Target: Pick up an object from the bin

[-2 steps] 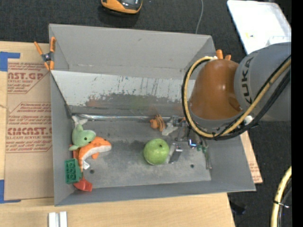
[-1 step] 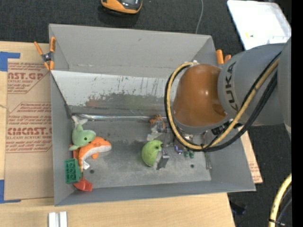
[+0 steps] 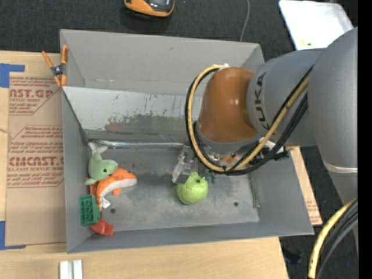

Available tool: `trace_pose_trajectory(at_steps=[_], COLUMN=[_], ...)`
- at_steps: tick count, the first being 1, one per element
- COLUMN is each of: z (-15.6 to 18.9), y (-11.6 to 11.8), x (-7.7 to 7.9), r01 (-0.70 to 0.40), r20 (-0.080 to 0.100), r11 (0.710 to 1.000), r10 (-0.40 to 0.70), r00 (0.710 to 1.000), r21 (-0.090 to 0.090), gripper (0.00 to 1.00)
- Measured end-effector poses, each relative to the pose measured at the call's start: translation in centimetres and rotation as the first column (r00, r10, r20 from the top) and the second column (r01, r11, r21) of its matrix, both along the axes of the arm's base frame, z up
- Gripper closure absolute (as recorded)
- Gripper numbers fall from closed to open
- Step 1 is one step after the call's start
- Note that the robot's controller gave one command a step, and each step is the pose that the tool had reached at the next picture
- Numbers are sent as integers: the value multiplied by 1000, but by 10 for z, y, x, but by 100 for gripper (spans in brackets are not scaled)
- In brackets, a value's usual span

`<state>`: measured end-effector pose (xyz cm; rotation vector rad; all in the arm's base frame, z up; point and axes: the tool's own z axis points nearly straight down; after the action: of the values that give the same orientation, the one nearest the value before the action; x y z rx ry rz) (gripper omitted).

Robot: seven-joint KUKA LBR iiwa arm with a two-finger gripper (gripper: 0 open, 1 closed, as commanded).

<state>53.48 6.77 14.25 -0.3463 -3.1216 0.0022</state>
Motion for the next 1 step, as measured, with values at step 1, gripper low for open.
trace_pose_trajectory(at_steps=[1], z=[0], y=[0], x=[0], r01=[0], r20=[0], r11=[1000], r10=[0], r00=[1000], r21=[0], gripper=[100])
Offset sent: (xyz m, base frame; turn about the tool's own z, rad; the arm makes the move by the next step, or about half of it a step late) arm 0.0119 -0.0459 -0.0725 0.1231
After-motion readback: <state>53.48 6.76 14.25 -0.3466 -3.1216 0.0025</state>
